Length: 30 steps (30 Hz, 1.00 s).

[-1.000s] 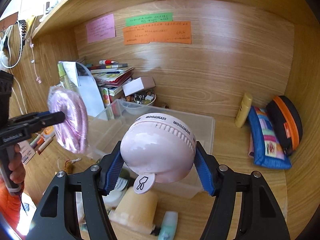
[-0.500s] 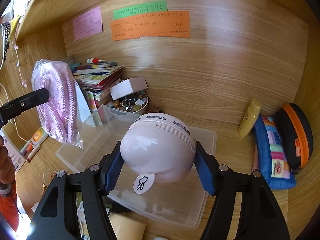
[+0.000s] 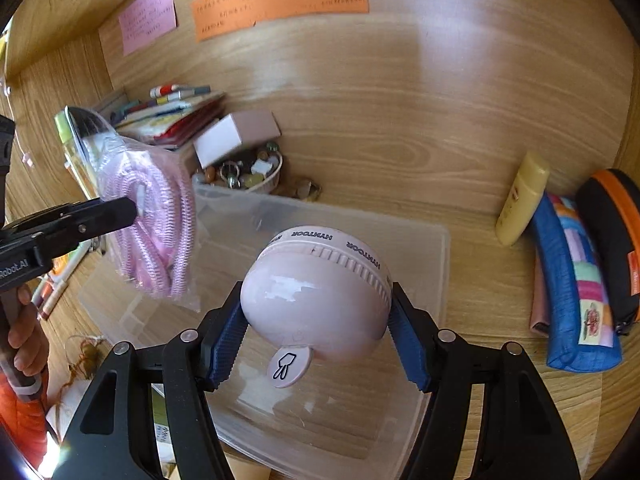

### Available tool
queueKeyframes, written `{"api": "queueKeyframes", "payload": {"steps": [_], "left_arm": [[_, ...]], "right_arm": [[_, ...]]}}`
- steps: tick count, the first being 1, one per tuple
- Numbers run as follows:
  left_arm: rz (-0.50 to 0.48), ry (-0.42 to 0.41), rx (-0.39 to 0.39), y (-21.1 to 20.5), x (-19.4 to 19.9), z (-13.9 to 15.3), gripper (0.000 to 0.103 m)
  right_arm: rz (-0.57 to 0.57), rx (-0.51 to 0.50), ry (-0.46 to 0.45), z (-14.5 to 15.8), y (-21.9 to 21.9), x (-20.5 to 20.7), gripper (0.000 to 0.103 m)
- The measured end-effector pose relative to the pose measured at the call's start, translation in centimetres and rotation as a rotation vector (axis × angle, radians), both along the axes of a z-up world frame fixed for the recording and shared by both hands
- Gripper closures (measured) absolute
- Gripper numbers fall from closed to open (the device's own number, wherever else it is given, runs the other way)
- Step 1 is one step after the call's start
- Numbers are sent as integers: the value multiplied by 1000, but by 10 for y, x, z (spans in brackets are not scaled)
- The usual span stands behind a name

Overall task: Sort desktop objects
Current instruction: 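Carry the pink fan and bagged rope into the clear box with both tools, then open both tools to release the fan and rope, then withdraw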

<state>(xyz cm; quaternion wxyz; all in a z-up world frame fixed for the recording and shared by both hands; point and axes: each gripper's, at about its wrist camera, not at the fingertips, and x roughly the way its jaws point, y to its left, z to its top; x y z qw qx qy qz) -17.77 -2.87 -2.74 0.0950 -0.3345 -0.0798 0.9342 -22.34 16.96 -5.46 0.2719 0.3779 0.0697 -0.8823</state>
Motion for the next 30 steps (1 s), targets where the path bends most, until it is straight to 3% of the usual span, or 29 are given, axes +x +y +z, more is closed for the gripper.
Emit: {"api": "queueKeyframes", "payload": {"steps": [1,3,11,17,26,28,30], "left_arm": [[-4,-6,0,1,-1,-2,82],[-20,-19,4,2,-3,-6,86],[-30,-83,-9,7,-12,-24,86],[-26,-69,-23,8,-9,-25,85],[-16,-70,-21,9,-7,-24,61],[-10,-62,-19,9,-4,-22,49],[-6,-45,-17,8,-1,-17,45]], "right_arm": [[3,4,-6,-3,0,-1,40],[9,24,-18,-8,-4,-2,40],[26,85,-26,-21,-15,-1,40],[37,110,-18,-24,-20,1,40],[39,111,-21,-22,-21,0,39],[42,109,-19,-22,-20,0,39],[39,98,-6,-19,-20,0,38]]}}
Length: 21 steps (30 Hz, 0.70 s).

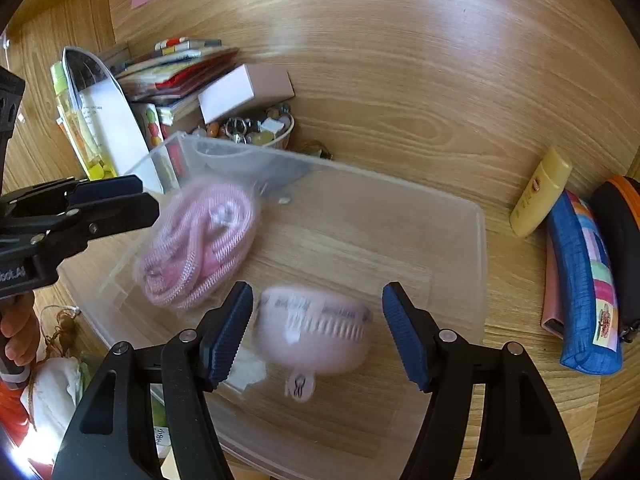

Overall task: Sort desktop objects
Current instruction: 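Open both tools to release the fan and rope, then withdraw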

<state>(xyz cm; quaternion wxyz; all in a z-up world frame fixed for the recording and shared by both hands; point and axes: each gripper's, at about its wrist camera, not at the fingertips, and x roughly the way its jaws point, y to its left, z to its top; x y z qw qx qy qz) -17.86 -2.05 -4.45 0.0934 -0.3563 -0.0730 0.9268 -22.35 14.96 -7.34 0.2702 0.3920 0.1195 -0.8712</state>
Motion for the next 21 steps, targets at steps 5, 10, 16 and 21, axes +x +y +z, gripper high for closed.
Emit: {"api": "queueKeyframes", "payload": {"steps": [5,10,16,21], "left_arm": [[4,48,10,-5,10,16,33],[9,86,-6,-6,27,37,27],[36,129,-48,-9,62,59,7],[64,140,-63,-20,91,66,5]], "right_arm": [[-24,-48,62,18,9,5,22],[-52,-96,96,40,23,12,21],[-60,-116,138,61,40,33,18],[-63,-112,180,67,53,63,12]]}}
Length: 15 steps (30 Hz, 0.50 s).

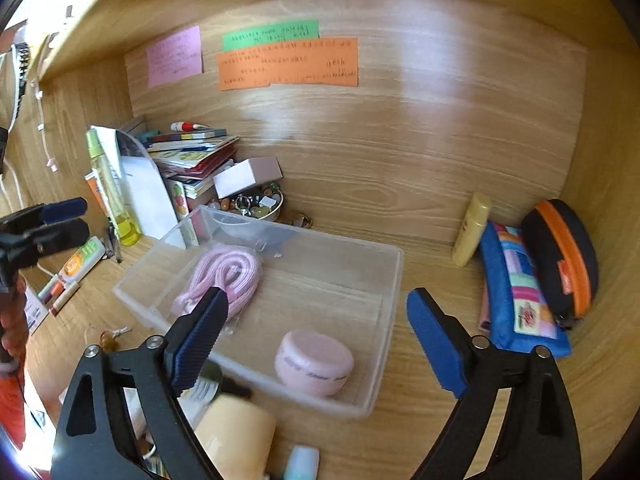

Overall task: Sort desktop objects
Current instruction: 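Open both tools to release the fan and rope, then withdraw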

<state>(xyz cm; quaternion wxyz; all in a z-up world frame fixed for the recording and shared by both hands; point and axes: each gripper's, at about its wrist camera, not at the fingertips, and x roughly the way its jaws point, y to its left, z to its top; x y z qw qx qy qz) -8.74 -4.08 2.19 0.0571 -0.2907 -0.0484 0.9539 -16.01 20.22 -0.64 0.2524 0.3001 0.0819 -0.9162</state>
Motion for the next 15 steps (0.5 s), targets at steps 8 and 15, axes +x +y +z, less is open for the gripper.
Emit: {"api": "queueKeyframes", "payload": {"steps": [8,15], "left_arm": [[87,-57,-5,-28,38,-17,5],[148,-166,33,-52,51,-50,5]], "right_arm": [[-21,-7,9,-7,17,38,6],[-50,-3,-35,-23,32,51,6]]}}
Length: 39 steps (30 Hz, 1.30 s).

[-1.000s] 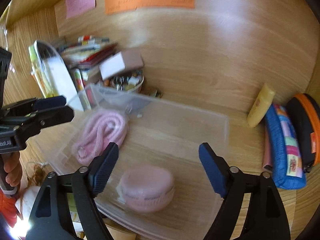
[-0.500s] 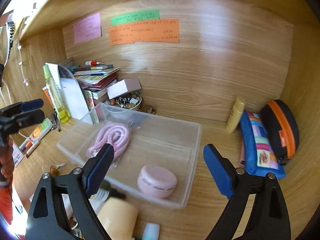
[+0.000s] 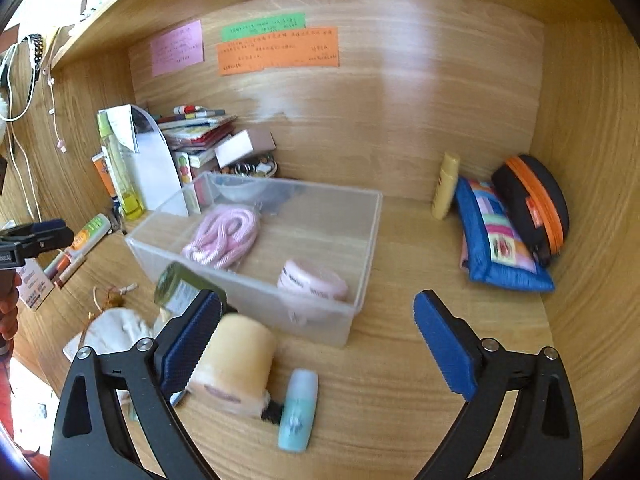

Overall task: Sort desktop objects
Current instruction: 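Open both tools to release the fan and rope, then withdraw, then grasp the green glass bottle with the left tool while the right tool grasps the teal bottle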

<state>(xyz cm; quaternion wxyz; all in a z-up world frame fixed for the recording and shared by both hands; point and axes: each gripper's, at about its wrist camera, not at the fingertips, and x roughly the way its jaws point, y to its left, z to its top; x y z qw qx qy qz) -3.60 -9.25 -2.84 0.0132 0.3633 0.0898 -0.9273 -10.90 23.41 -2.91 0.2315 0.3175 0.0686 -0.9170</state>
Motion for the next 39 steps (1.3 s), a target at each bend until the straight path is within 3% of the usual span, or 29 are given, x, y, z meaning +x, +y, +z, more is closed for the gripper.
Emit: {"api": "queueKeyframes", "payload": {"steps": [4,8,17,26,30,32,39], "left_arm": [[7,-20,65,-6,6,-6,5],[-52,-34,138,8,1,-9,5],[-260,-85,130,89,-34,-14,5],[-300,-130,148,129,-63,-24,5],[-296,-147,169,133,-71,-29,17],[-300,-168,189,134,-75,-33,21],[-305,-171,197,142,-82,-35,22]], "right_arm": [[-16,7,-36,-12,9,4,6],[-31,26,-73,-24,11,5,6],[-16,41,-120,-43,16,15,6],[30,106,-153,-70,13,21,9],[63,130,-191,-81,8,17,31],[76,133,-198,-83,7,17,34],[82,164,-208,-87,17,19,47]]}}
